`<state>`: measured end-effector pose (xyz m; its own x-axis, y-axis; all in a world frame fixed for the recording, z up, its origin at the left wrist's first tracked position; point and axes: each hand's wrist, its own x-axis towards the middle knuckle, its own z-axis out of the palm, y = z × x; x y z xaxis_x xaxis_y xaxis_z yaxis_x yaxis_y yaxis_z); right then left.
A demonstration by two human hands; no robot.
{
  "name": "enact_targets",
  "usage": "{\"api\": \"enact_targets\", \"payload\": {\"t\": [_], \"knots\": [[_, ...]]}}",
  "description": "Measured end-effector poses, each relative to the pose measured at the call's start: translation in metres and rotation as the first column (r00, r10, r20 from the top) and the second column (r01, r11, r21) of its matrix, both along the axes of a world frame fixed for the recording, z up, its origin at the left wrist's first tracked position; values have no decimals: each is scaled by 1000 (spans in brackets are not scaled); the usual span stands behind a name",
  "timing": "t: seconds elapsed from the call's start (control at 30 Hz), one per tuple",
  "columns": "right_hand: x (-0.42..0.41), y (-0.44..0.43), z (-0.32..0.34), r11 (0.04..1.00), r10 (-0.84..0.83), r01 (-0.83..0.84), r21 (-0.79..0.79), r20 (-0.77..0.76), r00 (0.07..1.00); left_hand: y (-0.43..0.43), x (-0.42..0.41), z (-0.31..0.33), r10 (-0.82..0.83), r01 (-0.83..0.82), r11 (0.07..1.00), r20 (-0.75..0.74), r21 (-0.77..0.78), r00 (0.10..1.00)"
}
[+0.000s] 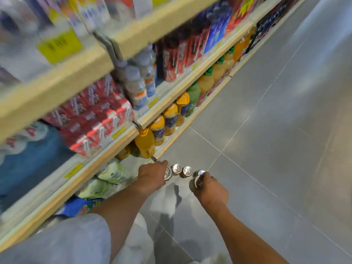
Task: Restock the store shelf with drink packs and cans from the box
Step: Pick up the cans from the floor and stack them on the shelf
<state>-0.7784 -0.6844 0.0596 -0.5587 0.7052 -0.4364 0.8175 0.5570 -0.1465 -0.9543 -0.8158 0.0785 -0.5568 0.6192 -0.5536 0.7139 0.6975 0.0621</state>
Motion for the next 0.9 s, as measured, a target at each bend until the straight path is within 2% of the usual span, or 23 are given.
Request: {"api": "enact_targets", "payload": {"t": [0.17, 0.27, 0.37, 0.57, 0.67, 0.73, 0.83, 0.9], "knots": [[-5, 2, 162, 1000, 20, -21, -18, -43, 999, -10, 0, 154, 62, -69, 994, 80, 82, 995], [-3, 5, 266, 999, 12, -17, -35, -145, 989, -24, 1, 249, 108, -137, 973, 159, 183, 981], [-2, 6, 361, 995, 97, -100, 1, -245, 965, -43, 6, 340, 122, -172, 953, 205, 249, 971], [-20, -7, 518, 960, 280, -256, 114, -376, 883, -83, 10, 500, 133, -193, 906, 179, 377, 975], [-32, -18, 578, 935, 355, -311, 171, -436, 827, -108, 9, 564, 147, -176, 876, 98, 449, 984], [-40, -28, 610, 916, 401, -337, 218, -470, 786, -127, 10, 603, 175, -187, 834, 72, 520, 982], [-53, -44, 649, 882, 472, -384, 274, -519, 713, -160, 12, 655, 249, -255, 704, 106, 662, 963], [-63, -57, 675, 851, 523, -430, 302, -564, 639, -184, 10, 687, 327, -264, 629, 59, 731, 943]]}}
